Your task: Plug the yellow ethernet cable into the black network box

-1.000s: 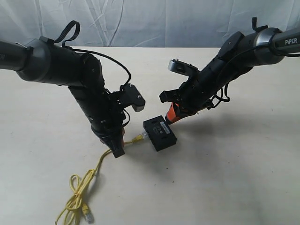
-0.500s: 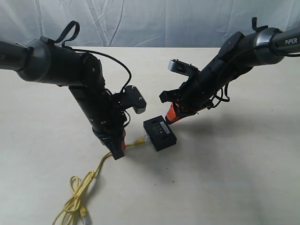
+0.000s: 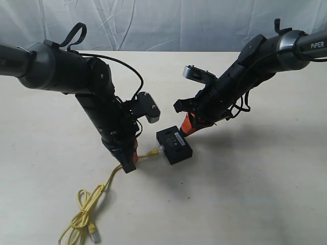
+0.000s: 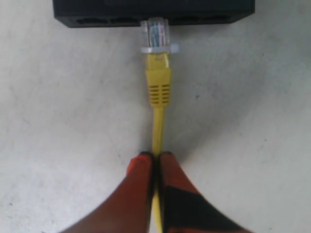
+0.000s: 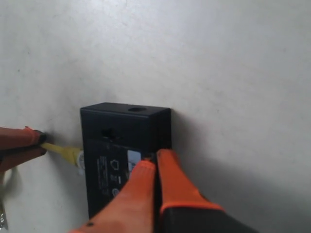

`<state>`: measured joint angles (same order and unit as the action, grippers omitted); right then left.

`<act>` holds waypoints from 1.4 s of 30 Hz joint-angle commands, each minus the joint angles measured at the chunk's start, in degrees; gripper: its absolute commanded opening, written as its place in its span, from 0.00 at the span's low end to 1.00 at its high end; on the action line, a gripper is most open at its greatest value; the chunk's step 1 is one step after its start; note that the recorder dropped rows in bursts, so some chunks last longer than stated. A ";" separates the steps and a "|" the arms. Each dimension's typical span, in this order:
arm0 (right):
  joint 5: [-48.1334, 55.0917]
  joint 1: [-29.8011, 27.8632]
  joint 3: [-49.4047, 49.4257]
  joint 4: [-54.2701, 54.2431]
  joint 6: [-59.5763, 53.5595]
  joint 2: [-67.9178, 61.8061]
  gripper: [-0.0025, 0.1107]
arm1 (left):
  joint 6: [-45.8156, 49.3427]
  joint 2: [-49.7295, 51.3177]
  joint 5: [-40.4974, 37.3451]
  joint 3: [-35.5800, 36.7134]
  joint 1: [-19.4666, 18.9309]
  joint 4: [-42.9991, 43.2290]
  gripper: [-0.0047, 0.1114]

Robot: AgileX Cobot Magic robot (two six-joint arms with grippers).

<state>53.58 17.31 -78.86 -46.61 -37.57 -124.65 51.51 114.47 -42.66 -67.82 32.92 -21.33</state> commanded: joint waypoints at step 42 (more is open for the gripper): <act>1.76 -0.03 -0.28 -0.15 0.14 0.10 0.01 | 1.16 0.23 1.27 -0.28 0.34 0.48 0.04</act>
<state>55.21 17.31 -78.86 -46.61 -37.34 -124.65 52.68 114.47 -41.55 -67.82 32.92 -20.95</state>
